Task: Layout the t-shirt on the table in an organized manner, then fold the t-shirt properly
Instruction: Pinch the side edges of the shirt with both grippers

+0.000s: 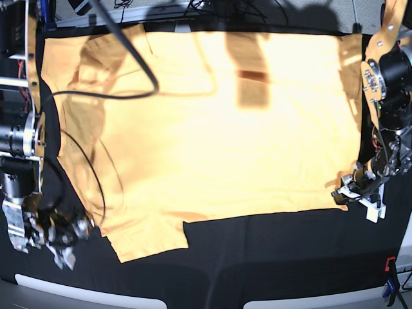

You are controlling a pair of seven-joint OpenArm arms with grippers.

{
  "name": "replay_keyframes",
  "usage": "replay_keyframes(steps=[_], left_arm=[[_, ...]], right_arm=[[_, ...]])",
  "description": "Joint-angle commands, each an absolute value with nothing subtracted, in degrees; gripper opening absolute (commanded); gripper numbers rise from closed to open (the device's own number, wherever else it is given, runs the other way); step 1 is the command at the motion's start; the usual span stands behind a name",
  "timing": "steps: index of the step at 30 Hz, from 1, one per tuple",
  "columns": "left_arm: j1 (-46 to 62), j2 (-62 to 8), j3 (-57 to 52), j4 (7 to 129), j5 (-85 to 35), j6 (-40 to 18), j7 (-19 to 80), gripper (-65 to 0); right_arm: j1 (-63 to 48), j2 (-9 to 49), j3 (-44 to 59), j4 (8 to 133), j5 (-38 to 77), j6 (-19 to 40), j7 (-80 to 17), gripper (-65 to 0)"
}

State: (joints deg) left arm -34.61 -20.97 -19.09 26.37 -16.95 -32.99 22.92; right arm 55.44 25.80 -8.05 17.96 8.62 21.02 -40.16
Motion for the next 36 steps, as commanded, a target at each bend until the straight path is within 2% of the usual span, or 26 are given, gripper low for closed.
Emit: replay_keyframes(steps=[1, 10, 15, 28, 33, 36], left_arm=[[-36.0, -21.8, -19.0, 27.5, -17.8, -33.5, 21.9, -65.0], [-35.9, -21.8, -19.0, 27.5, -17.9, -33.5, 21.4, -65.0], [-35.9, -21.8, -19.0, 27.5, -17.9, -33.5, 21.0, -65.0], [-35.9, -21.8, -19.0, 27.5, -18.1, -33.5, 20.9, -65.0], [-35.9, -21.8, -19.0, 27.5, -18.1, -33.5, 20.6, -65.0], [-35.9, -21.8, -19.0, 27.5, -18.1, -33.5, 20.5, -65.0]], right_arm=[[57.9, 27.0, -7.7, 18.4, 8.5, 21.0, -39.9, -31.8], [57.9, 30.7, -7.7, 12.7, 8.5, 21.6, -41.2, -31.9], [57.5, 30.3, -7.7, 9.0, 8.5, 23.2, -40.8, -31.9], [53.6, 28.8, -7.7, 9.0, 9.6, 23.8, -39.0, -32.1], [53.1, 27.6, -7.7, 9.0, 9.6, 27.3, -38.3, -39.5], [53.1, 27.0, -7.7, 9.0, 9.6, 29.8, -36.1, -46.4]])
